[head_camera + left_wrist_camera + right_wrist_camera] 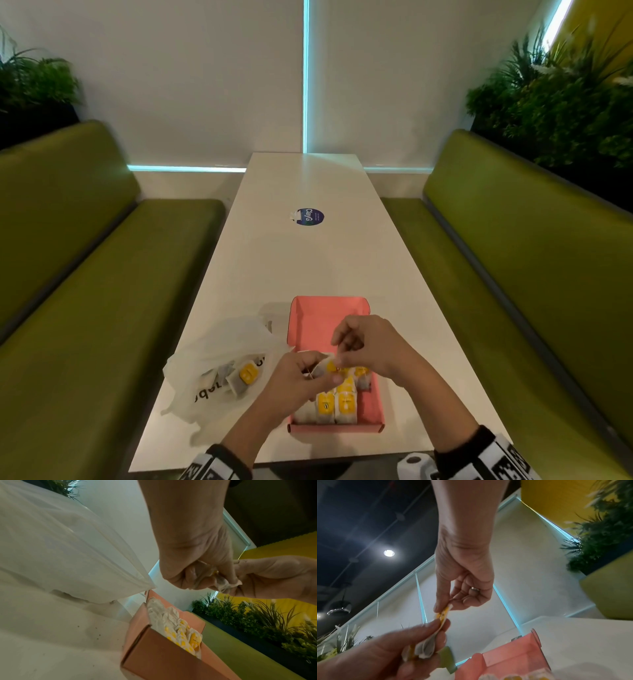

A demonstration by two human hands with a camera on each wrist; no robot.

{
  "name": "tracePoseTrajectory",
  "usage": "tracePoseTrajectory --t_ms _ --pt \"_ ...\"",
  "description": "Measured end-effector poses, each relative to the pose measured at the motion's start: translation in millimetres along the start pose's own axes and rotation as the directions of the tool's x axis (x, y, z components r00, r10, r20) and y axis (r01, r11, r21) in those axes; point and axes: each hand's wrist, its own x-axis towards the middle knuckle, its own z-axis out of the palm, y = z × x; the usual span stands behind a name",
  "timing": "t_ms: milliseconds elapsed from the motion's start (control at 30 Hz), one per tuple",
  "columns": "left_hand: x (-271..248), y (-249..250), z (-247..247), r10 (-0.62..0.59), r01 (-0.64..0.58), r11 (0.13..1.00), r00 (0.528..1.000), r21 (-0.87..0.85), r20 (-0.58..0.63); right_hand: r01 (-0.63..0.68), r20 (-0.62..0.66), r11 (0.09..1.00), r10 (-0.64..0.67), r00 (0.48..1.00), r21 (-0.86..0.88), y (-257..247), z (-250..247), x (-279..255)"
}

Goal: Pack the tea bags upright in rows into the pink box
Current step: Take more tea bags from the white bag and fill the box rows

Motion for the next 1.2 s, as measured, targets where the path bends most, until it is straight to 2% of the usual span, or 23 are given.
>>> tracePoseTrajectory --t_ms 133,200,267,400,533,567,600,667,700,733,833,900,1067,1200 --pt "1 4 1 0.025 -0.027 0.999 0.998 -0.034 -0.053 -0.009 -0.184 0.995 0.026 0.982 0.096 9 2 4" --pt "1 6 1 0.028 -0.034 0.997 0.995 -0.062 -0.091 -0.046 -0.144 0.993 0.061 0.988 0.107 12 1 3" --pt "1 5 1 0.027 -0.034 0.998 0.994 -0.060 -0.107 -0.076 -0.091 0.996 0.079 0.993 0.035 14 2 2" --pt "1 7 1 0.025 -0.038 0.995 0.992 -0.095 -0.127 -0.065 -0.116 0.997 0.058 0.992 -0.053 14 2 2" --pt "4 9 -3 0.038 -0.043 0.998 0.994 -0.041 -0.102 -0.062 -0.028 0.991 0.059 0.998 -0.121 11 -1 1" --pt "4 9 -3 0.043 -0.046 0.999 0.994 -0.027 -0.101 -0.060 -0.056 0.992 0.054 0.997 -0.114 11 1 1" --pt "5 9 -3 0.048 -0.050 0.999 0.992 -0.019 -0.116 -0.061 -0.140 0.993 0.047 0.989 -0.097 12 3 2" --pt "5 11 -1 0.061 -0.066 0.998 0.980 -0.021 -0.187 -0.051 -0.380 0.996 0.020 0.925 -0.069 13 6 4" --pt "6 12 0 0.065 -0.075 0.997 0.970 -0.033 -0.236 -0.031 -0.453 0.998 0.000 0.892 -0.062 12 7 4" --pt "6 12 0 0.064 -0.083 0.995 0.957 -0.057 -0.281 -0.012 -0.468 0.998 -0.016 0.884 -0.056 13 9 3" --pt "6 14 2 0.063 -0.104 0.989 0.936 -0.101 -0.345 0.003 -0.303 0.996 -0.029 0.953 -0.086 15 17 0" --pt "6 16 5 0.059 -0.106 0.988 0.931 -0.112 -0.359 -0.003 -0.238 0.989 -0.032 0.971 -0.146 19 25 0" --pt "9 9 3 0.077 -0.115 0.992 0.883 -0.054 -0.463 0.057 -0.327 0.990 -0.096 0.940 -0.127 26 34 3" --pt "7 5 0 0.140 -0.126 0.990 0.865 0.060 -0.482 0.083 -0.341 0.996 -0.094 0.935 -0.045 22 30 -1"
